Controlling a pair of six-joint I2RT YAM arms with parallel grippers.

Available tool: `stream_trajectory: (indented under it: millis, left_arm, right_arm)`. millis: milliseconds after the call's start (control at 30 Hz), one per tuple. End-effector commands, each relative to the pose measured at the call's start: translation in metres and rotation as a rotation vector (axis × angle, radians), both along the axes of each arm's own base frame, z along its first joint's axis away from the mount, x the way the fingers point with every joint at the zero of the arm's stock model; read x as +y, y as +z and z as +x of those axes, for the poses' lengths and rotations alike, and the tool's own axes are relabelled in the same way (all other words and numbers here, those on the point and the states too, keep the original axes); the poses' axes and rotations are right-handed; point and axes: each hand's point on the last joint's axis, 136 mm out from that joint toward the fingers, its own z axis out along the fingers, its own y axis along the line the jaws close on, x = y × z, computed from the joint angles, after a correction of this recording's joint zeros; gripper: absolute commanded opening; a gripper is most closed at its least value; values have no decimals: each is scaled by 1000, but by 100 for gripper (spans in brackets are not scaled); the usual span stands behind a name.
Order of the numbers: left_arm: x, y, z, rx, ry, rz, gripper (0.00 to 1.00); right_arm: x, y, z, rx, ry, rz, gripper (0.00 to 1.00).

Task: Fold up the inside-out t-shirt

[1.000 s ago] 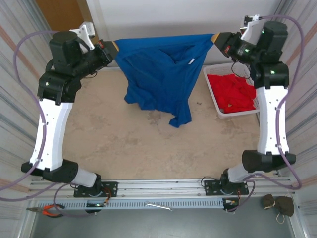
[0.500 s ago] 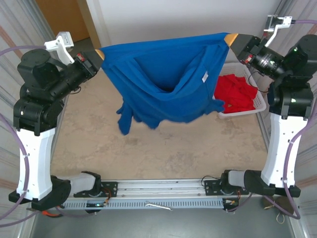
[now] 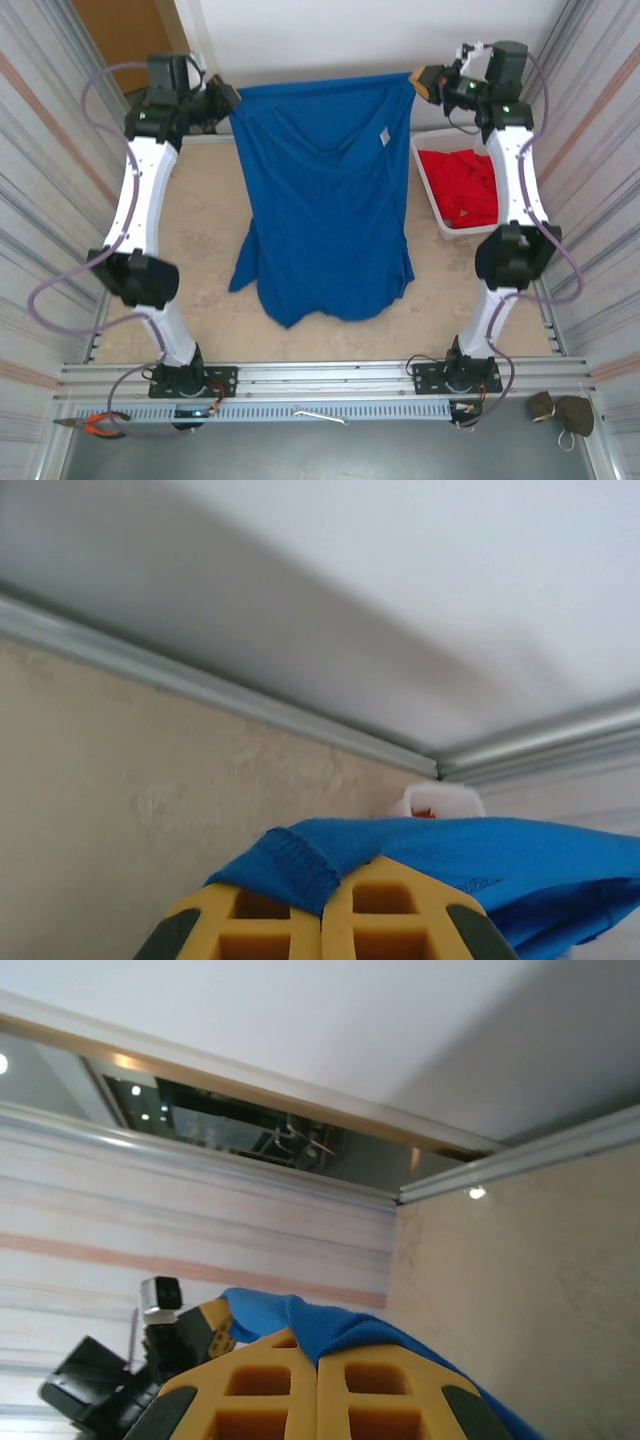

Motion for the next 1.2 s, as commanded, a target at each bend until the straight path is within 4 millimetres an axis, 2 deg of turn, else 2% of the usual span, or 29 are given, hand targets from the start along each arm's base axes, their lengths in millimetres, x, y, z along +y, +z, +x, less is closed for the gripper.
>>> stream_trajectory:
  millis: [0,67,133,233,300,367,433,500,567,633,667,733,767,800,900,967,1067,1167]
  left_arm:
    - [21,107,-15,-262,44,-38,0]
    - [24,137,-22,-334,54,-71,0]
    - [28,157,-32,-381,51,-116,0]
    - [30,158,-46,-382,43,-112,0]
    - [29,136,-53,-331,31,-92,0]
    - [29,105,-65,-265,29,-69,0]
    - [33,55,-78,-179,50,-55,0]
    - [40,-3,-97,-70,87,-48,0]
    - [44,-64,-124,30,116,-48,0]
    - [53,-133,-161,157,176,-51,0]
    - [57,-160,-178,206,200,-46,0]
    - [64,-220,-221,330,265,-69,0]
    - [64,-240,-238,370,284,-89,0]
    - [65,-274,-261,445,316,-100,0]
    - [65,-336,-307,573,364,-139,0]
    - [63,-359,-326,623,373,-165,0]
    - [63,-374,-343,653,376,-171,0]
    - [61,-378,-352,669,368,-172,0]
  right_arm:
    - [-5,116,-24,-279,-10,51,0]
    - [-15,155,-33,-338,-33,132,0]
    - [-24,177,-41,-366,-34,206,0]
    - [-20,173,-53,-368,-20,156,0]
    - [-8,158,-64,-351,8,95,0]
    - [4,120,-69,-293,24,17,0]
    - [15,65,-78,-210,30,-41,0]
    - [24,-7,-90,-96,43,-66,0]
    - [29,-81,-111,20,41,-100,0]
    - [31,-158,-142,144,30,-145,0]
    - [34,-189,-158,193,34,-166,0]
    - [41,-247,-198,283,54,-229,0]
    - [44,-269,-215,322,57,-274,0]
    - [46,-292,-233,356,65,-324,0]
    - [45,-343,-275,450,61,-446,0]
    - [38,-366,-294,498,40,-492,0]
    - [29,-384,-315,549,8,-502,0]
    - [21,-389,-332,564,-21,-524,0]
